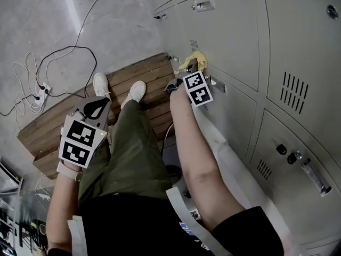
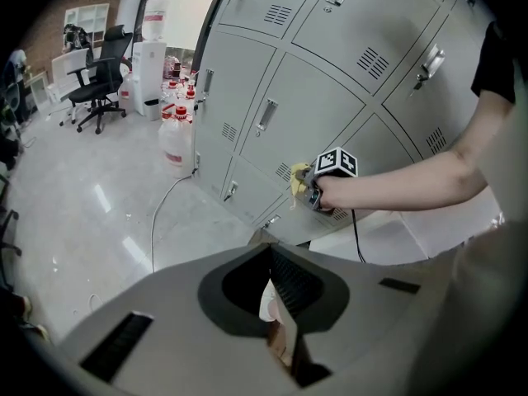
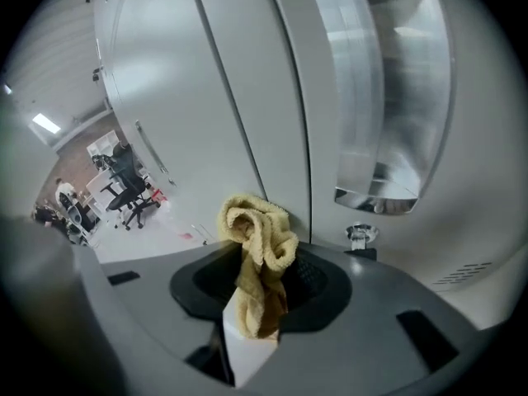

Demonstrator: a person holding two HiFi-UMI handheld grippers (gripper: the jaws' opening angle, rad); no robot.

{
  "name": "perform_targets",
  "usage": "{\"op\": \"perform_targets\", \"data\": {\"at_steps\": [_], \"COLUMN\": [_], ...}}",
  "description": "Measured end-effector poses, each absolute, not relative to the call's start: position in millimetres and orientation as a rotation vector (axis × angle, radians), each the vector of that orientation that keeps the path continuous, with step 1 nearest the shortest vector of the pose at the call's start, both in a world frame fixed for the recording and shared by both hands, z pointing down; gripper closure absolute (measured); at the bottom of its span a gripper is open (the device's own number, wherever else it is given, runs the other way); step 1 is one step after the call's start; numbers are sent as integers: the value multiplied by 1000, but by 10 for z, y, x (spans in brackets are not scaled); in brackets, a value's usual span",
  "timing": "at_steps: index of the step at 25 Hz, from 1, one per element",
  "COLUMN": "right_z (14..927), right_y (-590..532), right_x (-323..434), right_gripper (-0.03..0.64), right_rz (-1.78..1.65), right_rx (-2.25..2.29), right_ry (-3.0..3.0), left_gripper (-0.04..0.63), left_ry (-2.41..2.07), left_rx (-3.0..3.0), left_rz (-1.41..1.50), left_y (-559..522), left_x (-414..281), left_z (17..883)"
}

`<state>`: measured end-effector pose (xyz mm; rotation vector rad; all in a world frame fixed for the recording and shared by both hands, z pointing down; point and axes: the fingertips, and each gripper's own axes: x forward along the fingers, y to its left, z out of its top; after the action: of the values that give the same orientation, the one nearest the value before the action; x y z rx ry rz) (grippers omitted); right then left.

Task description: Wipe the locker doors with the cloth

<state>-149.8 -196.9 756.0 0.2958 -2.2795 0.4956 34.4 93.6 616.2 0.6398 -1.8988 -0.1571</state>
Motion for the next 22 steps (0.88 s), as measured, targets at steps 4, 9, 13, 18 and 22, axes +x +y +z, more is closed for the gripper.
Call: {"op": "perform_targets", "data": {"at_steps": [4, 9, 13, 18, 22], "right_z": [7610, 7686, 7757, 7928, 8046], "right_y": [-1949, -1900, -1842, -1913, -2052], "right_x": [-1535, -1548, -1542, -1374, -1208], "right_gripper": [480, 480, 480, 480, 480], "right_rz": [475, 496, 518, 645, 706], "right_rx": [302, 296, 270, 348, 403], "right_ry": [-2313, -2330, -2330, -2301, -2294], "left_gripper": [586, 586, 586, 586, 586], "left_ry": [-1891, -1890, -1883, -1869, -1860], "left_rx": [641, 635, 640, 644, 651], "left_rz": [-155, -157, -152, -146, -134], "left_y": [976, 1026, 1037, 1047, 1048], "left_x": [408, 447, 489, 541, 569], "left_z": [6202, 6249, 6280, 6336, 6369]}}
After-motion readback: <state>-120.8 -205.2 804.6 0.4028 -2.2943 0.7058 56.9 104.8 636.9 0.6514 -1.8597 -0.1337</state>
